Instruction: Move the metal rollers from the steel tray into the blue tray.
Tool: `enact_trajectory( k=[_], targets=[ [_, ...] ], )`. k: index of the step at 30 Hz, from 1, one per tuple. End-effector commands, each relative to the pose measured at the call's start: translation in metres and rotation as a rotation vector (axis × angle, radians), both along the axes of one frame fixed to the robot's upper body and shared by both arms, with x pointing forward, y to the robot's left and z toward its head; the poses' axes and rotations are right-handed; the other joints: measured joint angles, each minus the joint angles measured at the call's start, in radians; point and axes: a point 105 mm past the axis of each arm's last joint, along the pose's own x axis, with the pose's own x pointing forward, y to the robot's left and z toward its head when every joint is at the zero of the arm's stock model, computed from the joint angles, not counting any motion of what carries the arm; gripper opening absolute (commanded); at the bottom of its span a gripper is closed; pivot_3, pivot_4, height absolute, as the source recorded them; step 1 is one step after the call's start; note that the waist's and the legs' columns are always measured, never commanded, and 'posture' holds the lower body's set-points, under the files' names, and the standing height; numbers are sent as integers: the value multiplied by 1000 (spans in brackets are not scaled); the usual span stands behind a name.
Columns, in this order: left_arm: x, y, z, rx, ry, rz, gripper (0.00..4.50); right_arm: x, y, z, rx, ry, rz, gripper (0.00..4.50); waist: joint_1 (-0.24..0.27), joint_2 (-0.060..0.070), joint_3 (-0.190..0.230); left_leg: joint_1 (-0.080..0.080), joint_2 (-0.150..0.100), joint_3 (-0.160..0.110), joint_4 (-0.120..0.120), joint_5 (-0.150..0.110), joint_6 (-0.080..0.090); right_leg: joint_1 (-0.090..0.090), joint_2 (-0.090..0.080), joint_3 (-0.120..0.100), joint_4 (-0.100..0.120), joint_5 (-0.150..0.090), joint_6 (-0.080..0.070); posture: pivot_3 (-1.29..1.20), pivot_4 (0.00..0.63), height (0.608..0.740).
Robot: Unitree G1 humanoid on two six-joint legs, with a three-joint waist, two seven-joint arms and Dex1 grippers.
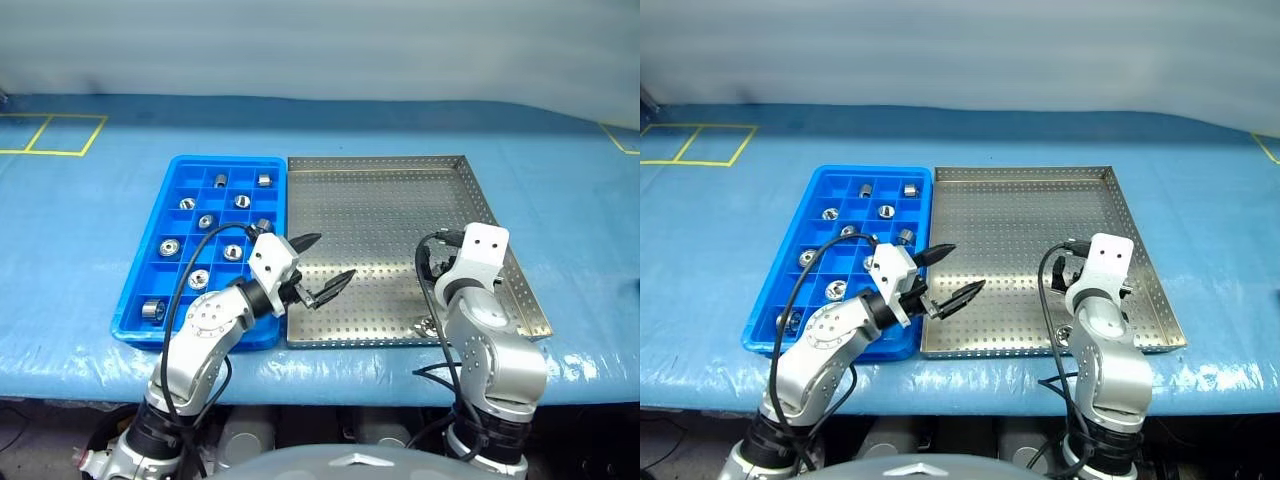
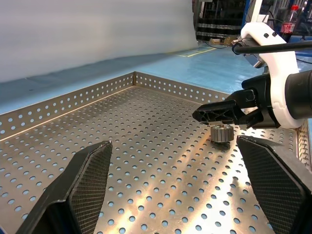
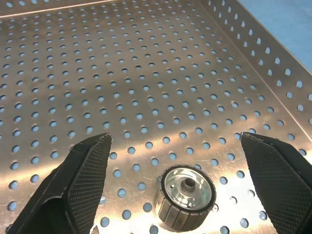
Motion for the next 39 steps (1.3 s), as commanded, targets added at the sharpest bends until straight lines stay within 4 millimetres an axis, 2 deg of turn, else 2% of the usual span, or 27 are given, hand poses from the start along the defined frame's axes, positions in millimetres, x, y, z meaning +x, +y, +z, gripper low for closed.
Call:
enact_trajectory(
  k=[1,7,13,16,21,23,30,39],
  targets=[
    [-4,-4,7,-17,-28,-21,4500,-5,1,-6,42,11,-14,4451,0,0,0,0,0,0,0,0,0,0,0,0,0,0,0,103,150,740],
    [-5,-5,9,-24,-28,-20,4500,-7,8,-22,109,55,25,4451,1,0,0,0,0,0,0,0,0,0,0,0,0,0,0,104,150,740],
    [-4,-6,10,-27,-30,-21,4500,-6,12,-30,128,77,48,4451,1,0,0,1,0,1,-1,0,0,0,0,1,0,0,0,106,150,740],
    [-4,-5,10,-28,-33,-15,4500,-5,15,-30,120,83,69,3818,2,0,0,1,0,1,-1,0,0,0,0,1,0,0,0,119,150,740],
    [-1,0,13,-36,-48,23,4500,-1,20,-20,80,56,112,2173,1,0,0,1,0,1,-2,0,0,0,0,1,0,-1,2,119,150,740],
    [1,3,14,-42,-57,47,4500,2,25,-14,69,37,139,1652,2,0,0,1,0,1,-2,0,0,0,0,1,0,-1,2,138,150,740],
    [9,18,21,-57,-125,188,4500,16,59,18,-12,-53,352,1653,11,0,0,1,0,0,-2,0,0,0,0,1,-1,-1,2,196,150,740],
    [8,55,25,-46,-183,373,4500,25,111,48,-88,-129,664,1653,41,0,0,1,0,-1,-3,0,0,0,0,0,-2,-1,1,312,150,740]
  ],
)
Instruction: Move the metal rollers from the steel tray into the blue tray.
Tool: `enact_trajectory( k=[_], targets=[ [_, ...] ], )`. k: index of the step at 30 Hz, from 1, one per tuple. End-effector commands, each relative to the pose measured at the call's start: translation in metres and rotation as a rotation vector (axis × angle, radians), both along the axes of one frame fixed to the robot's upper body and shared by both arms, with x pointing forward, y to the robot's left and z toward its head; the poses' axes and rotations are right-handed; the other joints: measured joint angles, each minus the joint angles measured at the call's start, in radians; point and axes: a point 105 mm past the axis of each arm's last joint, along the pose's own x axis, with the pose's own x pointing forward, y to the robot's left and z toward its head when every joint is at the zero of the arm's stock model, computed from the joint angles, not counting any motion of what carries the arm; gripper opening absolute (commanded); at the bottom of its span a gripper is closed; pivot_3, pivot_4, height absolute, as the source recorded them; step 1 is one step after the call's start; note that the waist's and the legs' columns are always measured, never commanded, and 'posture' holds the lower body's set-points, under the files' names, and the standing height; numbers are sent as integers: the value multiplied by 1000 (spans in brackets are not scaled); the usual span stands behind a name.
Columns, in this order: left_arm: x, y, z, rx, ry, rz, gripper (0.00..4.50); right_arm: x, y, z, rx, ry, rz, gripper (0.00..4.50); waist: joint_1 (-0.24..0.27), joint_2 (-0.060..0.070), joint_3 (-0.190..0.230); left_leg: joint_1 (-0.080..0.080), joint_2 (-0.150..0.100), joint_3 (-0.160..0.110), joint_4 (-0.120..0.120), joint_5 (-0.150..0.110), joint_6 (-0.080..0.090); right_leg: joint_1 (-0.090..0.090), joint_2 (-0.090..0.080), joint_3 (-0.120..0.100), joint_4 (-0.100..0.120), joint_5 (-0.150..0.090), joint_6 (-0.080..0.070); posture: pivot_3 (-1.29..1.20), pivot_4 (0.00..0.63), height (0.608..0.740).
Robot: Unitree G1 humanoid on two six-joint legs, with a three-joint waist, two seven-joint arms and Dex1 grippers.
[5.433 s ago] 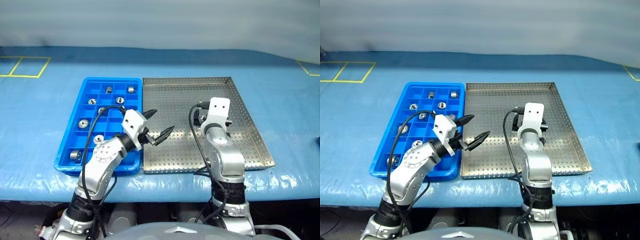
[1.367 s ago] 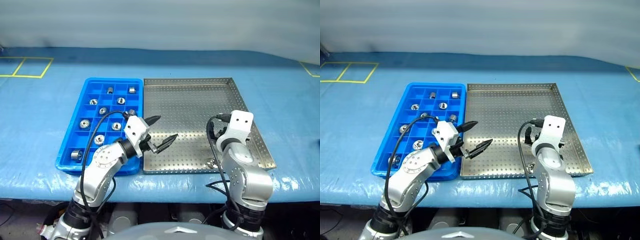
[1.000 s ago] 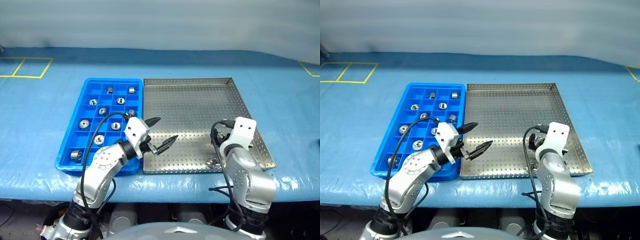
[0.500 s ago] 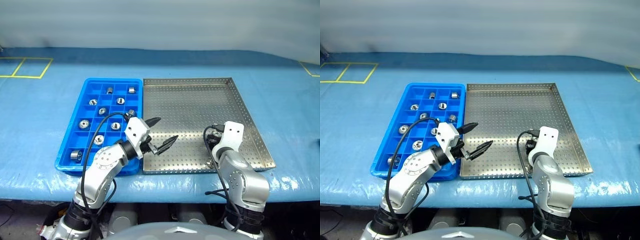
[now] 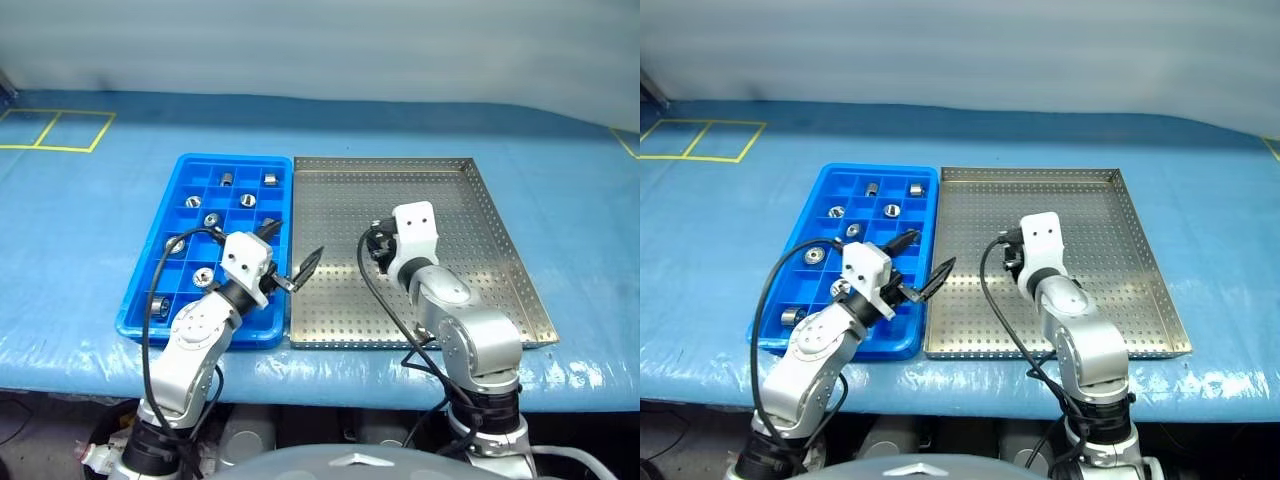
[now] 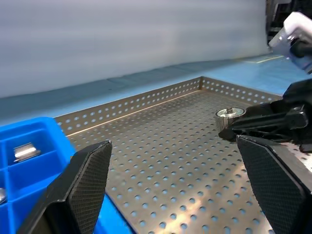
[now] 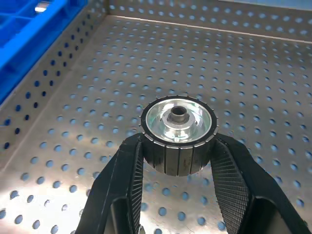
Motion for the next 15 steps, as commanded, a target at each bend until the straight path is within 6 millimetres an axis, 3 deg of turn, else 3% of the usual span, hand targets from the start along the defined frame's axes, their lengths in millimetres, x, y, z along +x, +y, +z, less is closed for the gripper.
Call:
enact_trajectory(
  k=[1,7,15],
  targets=[
    [-5,16,22,-15,-104,60,4500,-1,24,20,1,-66,132,1653,9,0,0,0,0,0,0,0,0,0,0,0,0,0,0,312,150,740],
    [-14,46,21,14,-110,160,4500,-6,60,31,11,-81,305,1653,45,0,0,0,1,-1,-1,0,0,0,0,-1,0,-1,-1,380,150,740],
    [-27,55,12,53,-68,171,4500,-19,97,29,45,-43,467,1653,82,-1,0,-1,2,-2,-1,0,0,0,-2,-2,-1,-3,-5,413,150,740]
  ],
)
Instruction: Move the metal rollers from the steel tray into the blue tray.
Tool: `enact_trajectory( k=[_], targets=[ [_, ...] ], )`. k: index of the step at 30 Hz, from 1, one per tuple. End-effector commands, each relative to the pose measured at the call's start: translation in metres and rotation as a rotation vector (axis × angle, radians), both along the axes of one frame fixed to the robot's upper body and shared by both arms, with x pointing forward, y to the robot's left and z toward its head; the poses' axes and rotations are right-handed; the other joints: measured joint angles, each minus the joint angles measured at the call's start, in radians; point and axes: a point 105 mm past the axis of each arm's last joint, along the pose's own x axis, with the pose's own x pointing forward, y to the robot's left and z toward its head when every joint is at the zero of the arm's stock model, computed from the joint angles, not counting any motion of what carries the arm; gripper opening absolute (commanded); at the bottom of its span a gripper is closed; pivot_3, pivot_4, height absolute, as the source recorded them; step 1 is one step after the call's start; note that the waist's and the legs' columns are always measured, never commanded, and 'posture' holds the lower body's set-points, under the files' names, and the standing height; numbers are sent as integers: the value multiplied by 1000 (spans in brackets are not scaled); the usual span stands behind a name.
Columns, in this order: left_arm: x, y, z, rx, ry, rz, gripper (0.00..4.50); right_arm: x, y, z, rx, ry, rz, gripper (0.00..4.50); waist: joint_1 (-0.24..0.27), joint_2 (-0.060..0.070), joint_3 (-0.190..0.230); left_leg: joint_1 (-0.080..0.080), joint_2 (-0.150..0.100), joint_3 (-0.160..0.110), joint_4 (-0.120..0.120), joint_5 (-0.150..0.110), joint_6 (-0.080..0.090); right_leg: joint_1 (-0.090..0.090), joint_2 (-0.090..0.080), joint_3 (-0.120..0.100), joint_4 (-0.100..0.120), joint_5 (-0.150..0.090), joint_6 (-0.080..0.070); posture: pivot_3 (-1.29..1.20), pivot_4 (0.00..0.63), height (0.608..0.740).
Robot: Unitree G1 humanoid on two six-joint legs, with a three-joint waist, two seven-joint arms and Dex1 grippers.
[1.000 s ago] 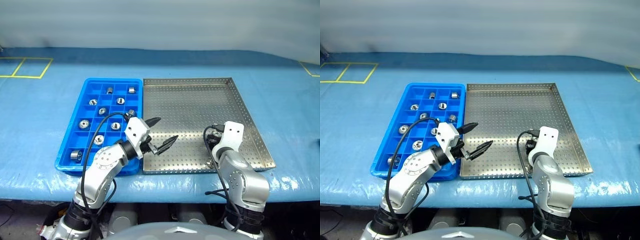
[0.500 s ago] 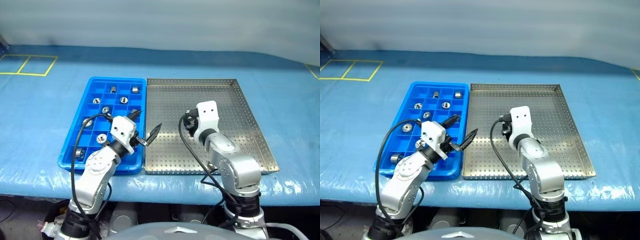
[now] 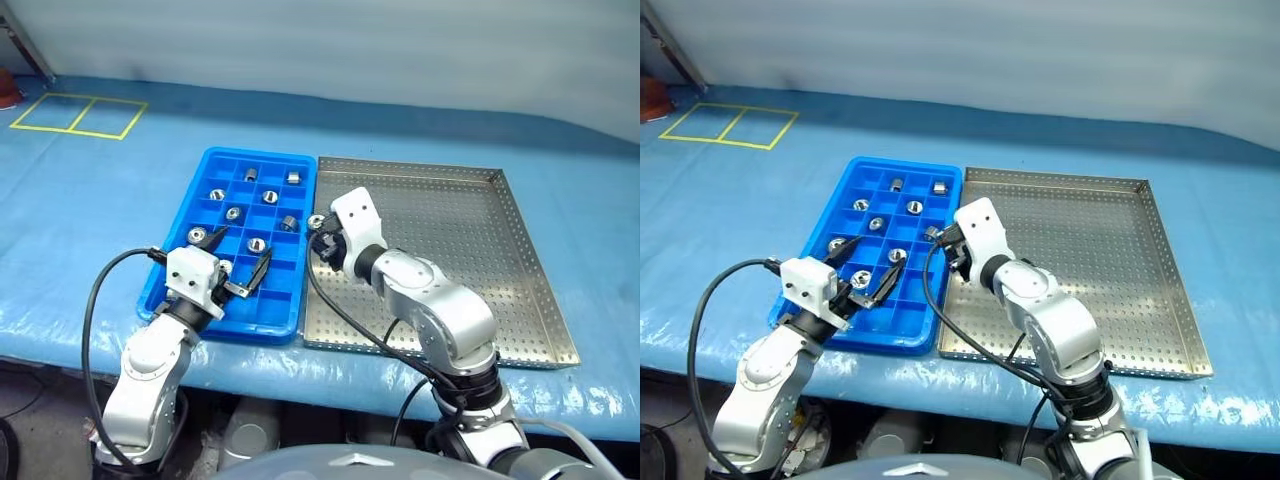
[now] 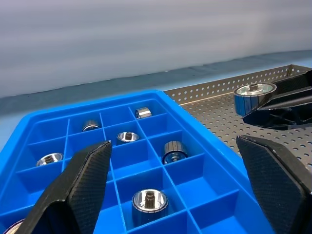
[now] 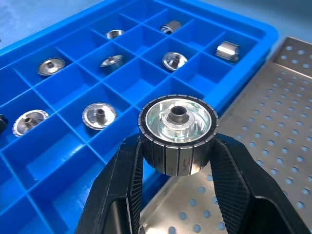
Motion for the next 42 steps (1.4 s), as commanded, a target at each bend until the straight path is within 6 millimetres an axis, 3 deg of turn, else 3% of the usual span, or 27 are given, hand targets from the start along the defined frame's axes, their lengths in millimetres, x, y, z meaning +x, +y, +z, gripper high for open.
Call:
enact_trajectory(
  k=[1,14,18,25,32,41,42],
  targets=[
    [-7,0,14,3,-52,-12,4500,-7,16,6,25,-16,76,1653,7,0,0,0,0,0,0,0,0,0,0,0,0,0,0,421,150,740],
    [-6,-6,13,-10,-42,-43,4500,-23,16,-21,32,98,100,1653,27,0,0,-2,0,-1,0,0,0,-1,0,-2,0,-1,1,390,150,740],
    [-3,-11,13,-21,-38,-65,4500,-27,13,-38,14,152,88,1653,24,0,0,-1,0,0,0,0,0,-1,1,-2,0,-1,1,373,150,740],
    [-2,-13,13,-27,-35,-82,4500,-38,30,-25,70,115,189,1653,16,0,0,-1,0,0,0,0,0,-1,0,-2,0,-2,0,359,150,740],
    [-4,-11,13,-24,-30,-89,4500,-24,32,-18,76,76,166,1653,10,0,0,-1,0,0,0,0,0,-1,1,-2,0,-2,0,365,150,740],
    [-6,-10,12,-17,-23,-98,4500,-17,18,-36,43,138,105,1653,15,0,0,-1,0,-1,0,0,0,-1,0,-2,0,-2,0,378,150,740],
    [-6,-11,12,-18,-22,-101,4500,-17,17,-37,44,143,100,2003,15,0,0,-1,0,-1,0,0,0,-1,0,-2,0,-2,0,378,150,740]
  ],
)
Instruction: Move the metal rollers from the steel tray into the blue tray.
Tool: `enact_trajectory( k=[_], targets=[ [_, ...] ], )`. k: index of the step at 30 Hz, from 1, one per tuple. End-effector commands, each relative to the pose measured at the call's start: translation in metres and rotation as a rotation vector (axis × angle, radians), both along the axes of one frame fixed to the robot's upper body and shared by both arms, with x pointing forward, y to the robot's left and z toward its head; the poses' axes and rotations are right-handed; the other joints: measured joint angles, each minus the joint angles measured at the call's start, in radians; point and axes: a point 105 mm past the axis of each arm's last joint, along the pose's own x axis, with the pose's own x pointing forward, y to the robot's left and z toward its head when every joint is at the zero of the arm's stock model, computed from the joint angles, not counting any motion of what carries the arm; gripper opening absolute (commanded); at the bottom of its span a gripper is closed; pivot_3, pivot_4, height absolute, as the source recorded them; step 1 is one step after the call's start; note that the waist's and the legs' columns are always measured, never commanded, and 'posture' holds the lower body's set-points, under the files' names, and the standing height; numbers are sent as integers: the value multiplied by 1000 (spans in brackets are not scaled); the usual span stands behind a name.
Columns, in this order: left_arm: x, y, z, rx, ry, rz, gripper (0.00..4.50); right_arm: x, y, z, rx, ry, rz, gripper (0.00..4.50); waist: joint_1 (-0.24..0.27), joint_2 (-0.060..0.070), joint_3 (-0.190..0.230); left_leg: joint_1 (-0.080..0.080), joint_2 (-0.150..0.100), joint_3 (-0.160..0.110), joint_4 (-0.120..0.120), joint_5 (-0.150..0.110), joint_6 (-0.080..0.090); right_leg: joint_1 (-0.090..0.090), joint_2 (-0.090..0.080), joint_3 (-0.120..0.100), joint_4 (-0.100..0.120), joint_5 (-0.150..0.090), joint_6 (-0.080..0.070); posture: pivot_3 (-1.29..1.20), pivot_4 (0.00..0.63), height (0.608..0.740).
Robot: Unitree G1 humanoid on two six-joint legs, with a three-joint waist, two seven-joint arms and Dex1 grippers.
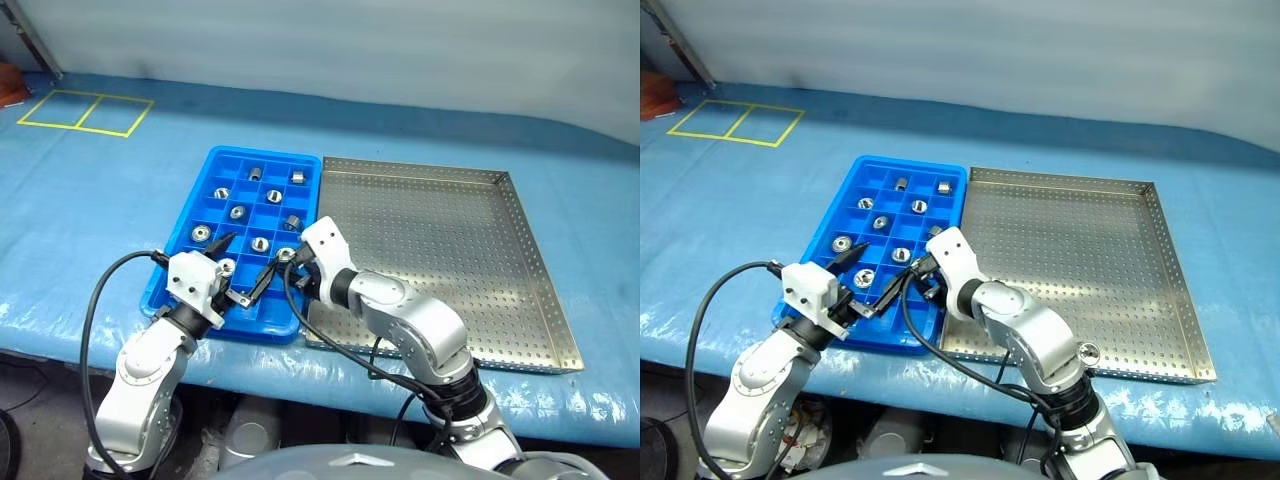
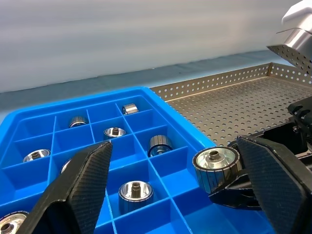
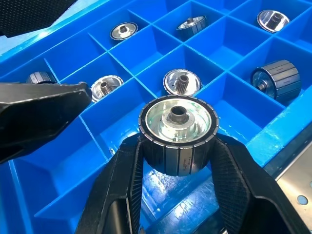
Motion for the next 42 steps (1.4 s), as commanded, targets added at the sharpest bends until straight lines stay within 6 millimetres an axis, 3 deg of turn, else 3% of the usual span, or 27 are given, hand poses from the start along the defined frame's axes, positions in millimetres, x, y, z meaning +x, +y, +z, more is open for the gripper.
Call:
enact_trajectory(
  k=[1,7,8,12,16,23,31,35,42],
  targets=[
    [-2,-3,11,-3,-40,-24,4500,2,-6,-5,-2,23,-34,2378,1,0,0,0,0,0,0,0,0,0,0,0,0,0,0,378,150,740],
    [1,-6,10,-2,-38,-55,4500,3,-10,-2,13,12,-68,4317,0,0,0,1,1,0,0,0,0,1,0,0,0,0,0,348,150,740],
    [1,-7,11,-1,-39,-64,4500,3,-12,-1,16,6,-77,4460,0,0,0,1,1,0,0,0,0,1,0,0,0,0,0,328,150,740],
    [4,-12,13,5,-43,-103,4500,4,-22,15,40,-46,-115,4460,-6,0,0,1,1,0,0,0,0,1,0,0,0,0,-1,267,150,740],
    [9,-24,14,9,-38,-187,4500,1,-52,34,53,-105,-220,4460,-20,0,0,-2,1,0,0,0,0,-1,-1,1,0,0,0,194,150,740],
    [17,-44,13,1,-27,-318,4500,-16,-91,41,-6,-114,-370,4460,-86,0,0,-2,0,1,0,0,0,-2,0,1,0,1,0,73,150,740],
    [18,-57,8,2,-5,-406,4500,-38,-122,22,-72,-3,-544,4460,-146,0,0,-1,0,1,0,0,0,-2,1,2,1,1,2,2,150,740],
    [16,-60,5,3,10,-428,4500,-48,-144,3,-118,83,-656,4460,-156,0,0,0,0,1,0,0,0,-1,0,3,1,1,2,-4,150,740],
    [12,-63,0,13,32,-467,4500,-59,-161,-10,-149,141,-727,4460,-168,0,0,2,0,4,1,0,1,0,0,6,1,1,2,-24,150,740]
  ],
)
